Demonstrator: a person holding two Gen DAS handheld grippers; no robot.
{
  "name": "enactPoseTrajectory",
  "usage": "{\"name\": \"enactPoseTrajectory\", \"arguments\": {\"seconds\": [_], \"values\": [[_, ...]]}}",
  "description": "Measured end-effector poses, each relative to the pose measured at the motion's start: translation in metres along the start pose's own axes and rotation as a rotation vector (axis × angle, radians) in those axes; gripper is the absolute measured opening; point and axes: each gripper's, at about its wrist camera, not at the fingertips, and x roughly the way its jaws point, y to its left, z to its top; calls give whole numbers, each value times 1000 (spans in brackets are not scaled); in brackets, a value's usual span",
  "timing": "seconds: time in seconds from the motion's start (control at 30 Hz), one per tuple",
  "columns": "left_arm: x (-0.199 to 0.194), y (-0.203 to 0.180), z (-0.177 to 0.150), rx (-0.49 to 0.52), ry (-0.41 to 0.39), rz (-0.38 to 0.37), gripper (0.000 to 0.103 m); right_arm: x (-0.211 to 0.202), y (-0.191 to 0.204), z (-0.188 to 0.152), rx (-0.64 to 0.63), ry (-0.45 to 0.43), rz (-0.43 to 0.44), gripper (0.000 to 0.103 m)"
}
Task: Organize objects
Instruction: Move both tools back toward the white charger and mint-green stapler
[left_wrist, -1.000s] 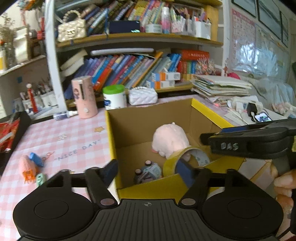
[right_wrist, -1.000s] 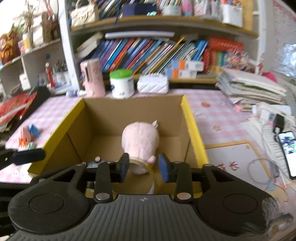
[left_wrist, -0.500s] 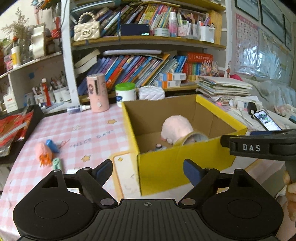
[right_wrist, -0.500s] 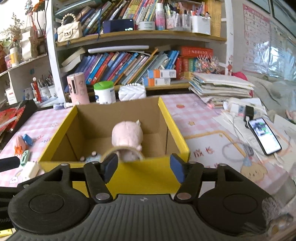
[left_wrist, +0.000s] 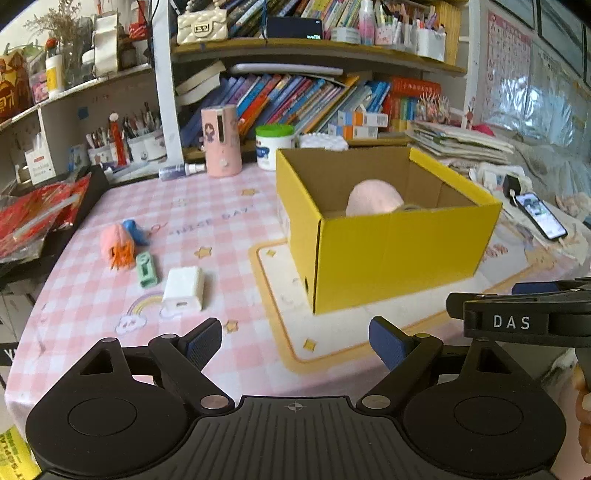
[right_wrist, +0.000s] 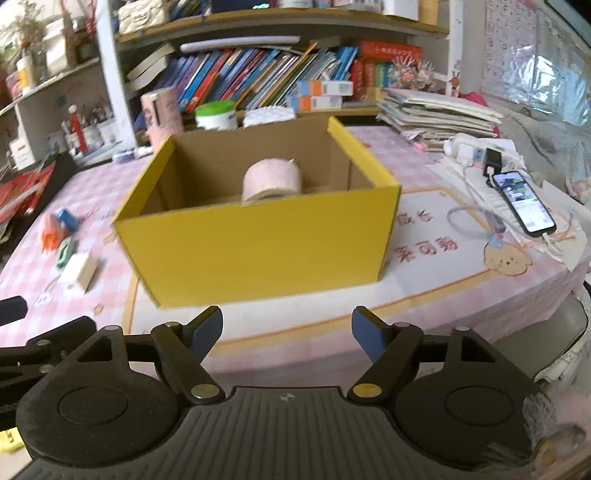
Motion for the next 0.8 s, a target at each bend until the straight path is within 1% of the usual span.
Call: {"name": "enactPoseTrajectory", "arguments": {"seconds": [0.3, 0.5, 0.8], "values": [[-14, 16, -23, 2, 48, 8, 89, -9, 24, -24, -20, 47, 25, 79], [-22, 29, -33, -6, 64, 21, 89, -13, 38, -34, -33, 64, 44, 79], [-33, 47, -42, -11, 65, 43, 90, -15, 61, -39, -50, 71, 71, 80]]}}
